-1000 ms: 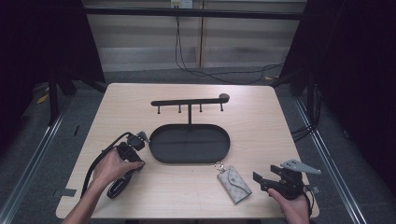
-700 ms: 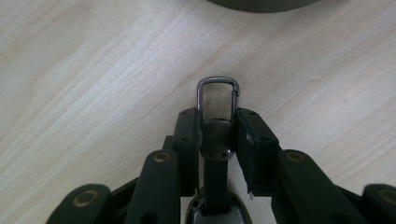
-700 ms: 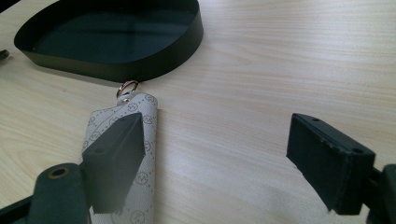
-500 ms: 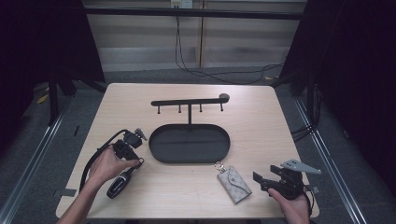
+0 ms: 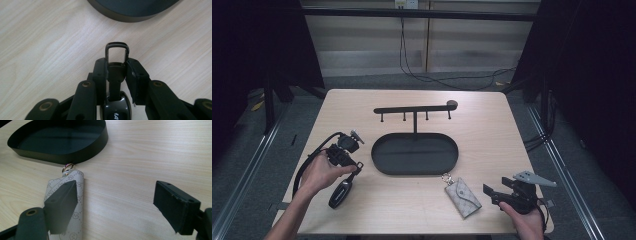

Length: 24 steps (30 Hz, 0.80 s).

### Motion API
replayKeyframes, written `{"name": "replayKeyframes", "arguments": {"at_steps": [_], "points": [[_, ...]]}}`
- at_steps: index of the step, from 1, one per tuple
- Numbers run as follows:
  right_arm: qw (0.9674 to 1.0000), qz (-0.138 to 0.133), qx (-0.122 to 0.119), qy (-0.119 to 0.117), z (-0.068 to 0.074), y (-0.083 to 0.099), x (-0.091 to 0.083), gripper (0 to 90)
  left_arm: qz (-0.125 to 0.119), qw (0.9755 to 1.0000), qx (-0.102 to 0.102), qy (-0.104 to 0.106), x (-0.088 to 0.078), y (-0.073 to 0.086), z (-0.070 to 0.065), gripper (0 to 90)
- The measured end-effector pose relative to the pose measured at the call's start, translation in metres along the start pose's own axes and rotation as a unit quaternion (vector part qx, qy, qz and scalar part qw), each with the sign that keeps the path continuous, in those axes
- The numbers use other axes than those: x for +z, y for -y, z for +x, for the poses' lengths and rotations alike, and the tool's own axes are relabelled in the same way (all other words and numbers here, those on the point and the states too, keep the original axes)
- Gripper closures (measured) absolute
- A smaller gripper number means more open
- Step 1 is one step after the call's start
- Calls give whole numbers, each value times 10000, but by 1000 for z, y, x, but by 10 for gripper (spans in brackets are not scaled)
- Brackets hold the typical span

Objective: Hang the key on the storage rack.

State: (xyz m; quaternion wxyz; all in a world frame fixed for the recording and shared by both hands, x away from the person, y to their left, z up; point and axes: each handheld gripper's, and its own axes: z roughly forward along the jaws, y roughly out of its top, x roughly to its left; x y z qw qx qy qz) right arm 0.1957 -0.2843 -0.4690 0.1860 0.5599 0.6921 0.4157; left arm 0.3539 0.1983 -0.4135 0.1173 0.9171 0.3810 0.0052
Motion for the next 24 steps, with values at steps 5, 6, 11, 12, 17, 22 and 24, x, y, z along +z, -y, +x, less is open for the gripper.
{"name": "replayKeyframes", "arguments": {"at_steps": [5,6,11,12,17,22,24], "points": [[10000,-7,12,7,0,0,0,192,-125,9999,-12,12,-10,1,0,705],[10000,-4,11,7,0,0,0,192,-150,9999,-20,-4,-12,1,0,705],[10000,-1,25,15,0,0,0,192,-264,9996,-37,-26,-22,2,2,705],[10000,-1,28,18,0,0,0,192,-242,9997,-17,-14,-24,2,3,705],[10000,1,24,15,0,0,0,192,-278,9996,-50,0,-30,2,3,705],[10000,-3,28,22,0,0,0,192,-193,9998,10,46,-36,0,4,705],[10000,-1,28,22,0,0,0,192,-167,9999,-31,28,-38,0,3,705]]}}
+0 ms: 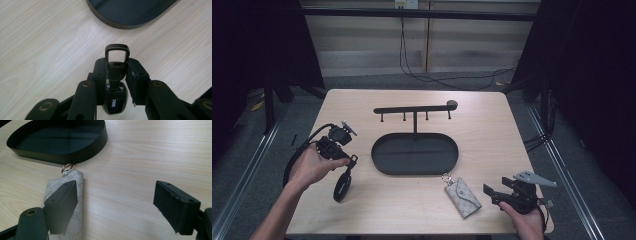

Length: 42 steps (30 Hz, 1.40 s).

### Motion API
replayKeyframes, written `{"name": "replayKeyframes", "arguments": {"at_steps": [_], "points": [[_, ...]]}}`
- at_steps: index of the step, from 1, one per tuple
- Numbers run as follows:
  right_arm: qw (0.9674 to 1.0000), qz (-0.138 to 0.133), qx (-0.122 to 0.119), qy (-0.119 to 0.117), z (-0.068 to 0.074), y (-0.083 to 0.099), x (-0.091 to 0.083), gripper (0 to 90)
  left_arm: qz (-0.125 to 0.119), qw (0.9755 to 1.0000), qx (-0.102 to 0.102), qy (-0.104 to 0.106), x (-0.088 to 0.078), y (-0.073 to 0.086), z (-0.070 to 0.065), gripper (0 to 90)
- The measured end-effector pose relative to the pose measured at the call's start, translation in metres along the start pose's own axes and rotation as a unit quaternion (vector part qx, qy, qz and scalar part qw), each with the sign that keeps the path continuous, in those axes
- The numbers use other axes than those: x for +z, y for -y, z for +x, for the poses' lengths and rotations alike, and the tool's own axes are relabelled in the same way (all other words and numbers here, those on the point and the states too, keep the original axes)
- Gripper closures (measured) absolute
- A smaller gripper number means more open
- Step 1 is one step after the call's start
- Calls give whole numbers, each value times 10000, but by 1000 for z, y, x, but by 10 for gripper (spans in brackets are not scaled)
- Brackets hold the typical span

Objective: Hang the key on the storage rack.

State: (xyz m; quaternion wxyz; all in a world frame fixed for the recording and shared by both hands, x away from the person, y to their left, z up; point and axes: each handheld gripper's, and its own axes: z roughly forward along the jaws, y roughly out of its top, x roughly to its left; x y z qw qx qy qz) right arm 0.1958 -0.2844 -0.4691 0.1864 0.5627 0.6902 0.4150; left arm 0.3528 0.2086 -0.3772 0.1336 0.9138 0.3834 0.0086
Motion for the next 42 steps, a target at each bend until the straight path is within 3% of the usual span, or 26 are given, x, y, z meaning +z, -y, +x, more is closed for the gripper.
{"name": "replayKeyframes", "arguments": {"at_steps": [7,15,23,27,34,42], "points": [[10000,1,3,2,0,0,0,192,26,10000,-34,-35,-12,-5,0,706],[10000,5,11,10,0,0,0,192,74,9999,61,-75,-23,-8,-2,706],[10000,9,16,6,0,0,0,192,160,9996,-1,-248,-35,-13,-1,707],[10000,7,15,9,0,0,0,192,152,9997,-85,-148,-36,-14,2,707],[10000,11,7,-5,0,0,0,192,230,9997,30,-121,-41,-20,3,707],[10000,11,0,-10,0,0,0,192,251,9996,8,-85,-49,-28,0,707]]}}
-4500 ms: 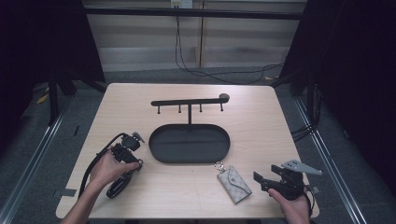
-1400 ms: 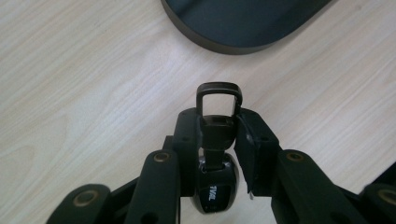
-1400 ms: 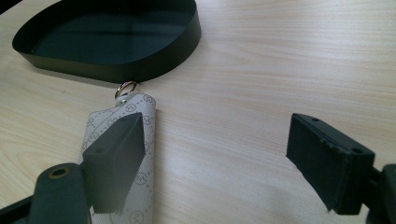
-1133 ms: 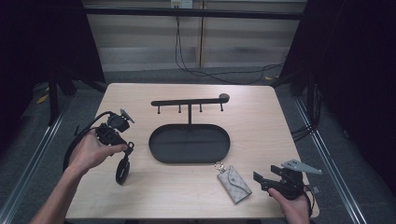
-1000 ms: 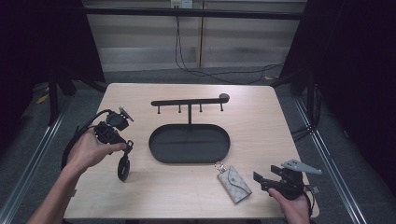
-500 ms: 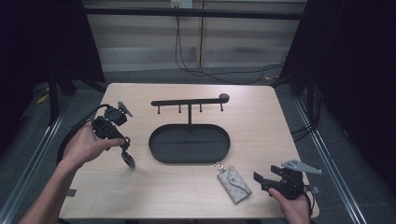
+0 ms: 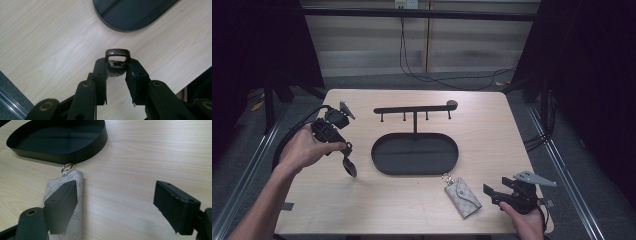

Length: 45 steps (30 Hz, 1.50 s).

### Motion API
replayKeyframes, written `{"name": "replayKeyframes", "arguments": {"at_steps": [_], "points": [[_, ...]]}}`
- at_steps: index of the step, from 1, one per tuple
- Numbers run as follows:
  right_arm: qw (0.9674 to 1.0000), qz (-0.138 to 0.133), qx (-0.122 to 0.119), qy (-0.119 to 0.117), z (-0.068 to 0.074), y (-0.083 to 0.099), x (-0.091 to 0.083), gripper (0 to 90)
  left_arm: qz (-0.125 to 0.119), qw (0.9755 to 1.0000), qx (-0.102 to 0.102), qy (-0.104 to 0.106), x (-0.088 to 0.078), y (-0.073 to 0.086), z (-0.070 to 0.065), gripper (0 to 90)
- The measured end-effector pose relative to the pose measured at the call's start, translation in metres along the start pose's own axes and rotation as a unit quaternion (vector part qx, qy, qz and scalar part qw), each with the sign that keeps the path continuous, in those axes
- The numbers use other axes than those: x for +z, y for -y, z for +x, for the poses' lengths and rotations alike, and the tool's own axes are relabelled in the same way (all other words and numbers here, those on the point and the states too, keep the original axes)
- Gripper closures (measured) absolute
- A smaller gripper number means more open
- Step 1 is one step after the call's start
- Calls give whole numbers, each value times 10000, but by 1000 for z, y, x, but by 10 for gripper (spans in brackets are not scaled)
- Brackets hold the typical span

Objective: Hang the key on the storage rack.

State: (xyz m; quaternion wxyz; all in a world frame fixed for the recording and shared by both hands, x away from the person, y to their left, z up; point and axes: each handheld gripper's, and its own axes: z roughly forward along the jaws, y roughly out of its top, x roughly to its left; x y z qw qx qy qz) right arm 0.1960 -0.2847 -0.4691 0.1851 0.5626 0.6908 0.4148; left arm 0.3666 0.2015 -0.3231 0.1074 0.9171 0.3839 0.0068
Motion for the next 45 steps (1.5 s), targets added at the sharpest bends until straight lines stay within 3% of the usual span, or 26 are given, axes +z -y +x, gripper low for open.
{"name": "replayKeyframes", "arguments": {"at_steps": [24,34,45], "points": [[10000,-3,62,-33,-2,0,0,175,-31,9998,164,52,-8,-35,-17,706],[10000,17,50,-24,-1,0,0,175,-43,10000,59,14,-9,-50,-18,706],[10000,0,23,-61,-1,0,-1,175,47,10000,25,-14,-5,-79,-22,706]]}}
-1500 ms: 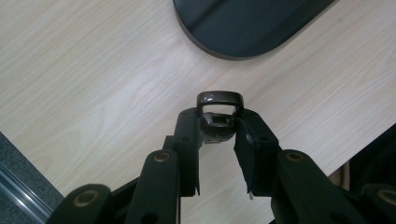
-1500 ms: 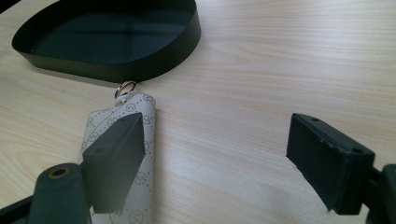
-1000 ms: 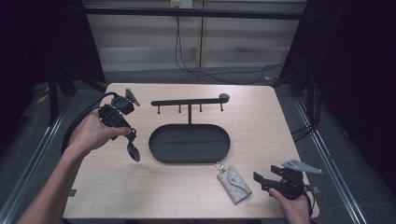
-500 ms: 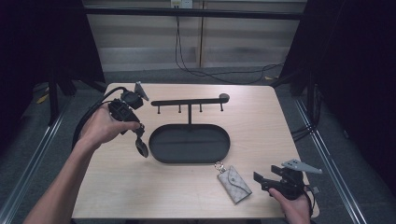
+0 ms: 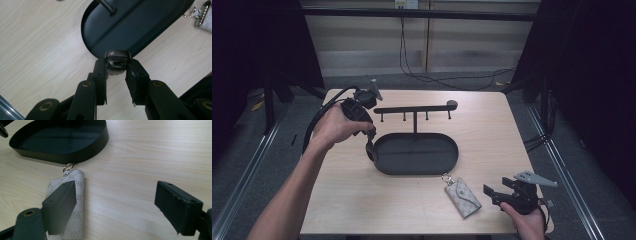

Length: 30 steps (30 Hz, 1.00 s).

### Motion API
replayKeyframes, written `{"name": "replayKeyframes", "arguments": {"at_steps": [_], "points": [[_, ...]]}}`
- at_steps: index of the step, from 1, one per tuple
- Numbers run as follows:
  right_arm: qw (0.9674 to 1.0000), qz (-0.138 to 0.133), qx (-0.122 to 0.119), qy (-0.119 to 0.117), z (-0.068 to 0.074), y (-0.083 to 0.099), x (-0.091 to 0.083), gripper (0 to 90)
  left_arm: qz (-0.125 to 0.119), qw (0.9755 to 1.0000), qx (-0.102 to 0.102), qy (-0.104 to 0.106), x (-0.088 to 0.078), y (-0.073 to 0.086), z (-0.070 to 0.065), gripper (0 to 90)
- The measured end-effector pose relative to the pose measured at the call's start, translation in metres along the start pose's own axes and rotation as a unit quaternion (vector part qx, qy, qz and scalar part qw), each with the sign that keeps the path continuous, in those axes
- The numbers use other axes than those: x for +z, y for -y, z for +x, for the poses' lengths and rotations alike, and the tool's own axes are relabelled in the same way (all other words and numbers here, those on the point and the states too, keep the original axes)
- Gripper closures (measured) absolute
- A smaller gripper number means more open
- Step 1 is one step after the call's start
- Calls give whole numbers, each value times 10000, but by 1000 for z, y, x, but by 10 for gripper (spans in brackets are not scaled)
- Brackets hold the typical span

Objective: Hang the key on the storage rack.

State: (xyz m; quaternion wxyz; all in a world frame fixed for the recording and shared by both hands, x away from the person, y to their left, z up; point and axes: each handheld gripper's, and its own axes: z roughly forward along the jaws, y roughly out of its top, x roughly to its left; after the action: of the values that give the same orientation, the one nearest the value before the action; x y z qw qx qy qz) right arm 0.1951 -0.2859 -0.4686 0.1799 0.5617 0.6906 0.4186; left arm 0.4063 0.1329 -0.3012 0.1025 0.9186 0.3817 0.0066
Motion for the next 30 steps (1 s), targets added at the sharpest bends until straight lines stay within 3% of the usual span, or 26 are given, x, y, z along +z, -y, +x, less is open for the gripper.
{"name": "replayKeyframes", "arguments": {"at_steps": [12,15,19,23,30], "points": [[9999,40,-5,-92,0,0,1,175,48,9999,-107,-104,1,-22,2,706],[9999,36,-1,-102,0,0,1,175,53,9997,-245,-27,5,-29,4,706],[9999,47,-15,-108,0,0,1,175,126,9994,-304,-91,9,-35,5,706],[9999,49,-22,-112,0,0,1,175,123,9993,-349,10,10,-39,7,705],[9999,56,-28,-124,0,0,1,175,185,9988,-411,-168,14,-45,6,703]]}}
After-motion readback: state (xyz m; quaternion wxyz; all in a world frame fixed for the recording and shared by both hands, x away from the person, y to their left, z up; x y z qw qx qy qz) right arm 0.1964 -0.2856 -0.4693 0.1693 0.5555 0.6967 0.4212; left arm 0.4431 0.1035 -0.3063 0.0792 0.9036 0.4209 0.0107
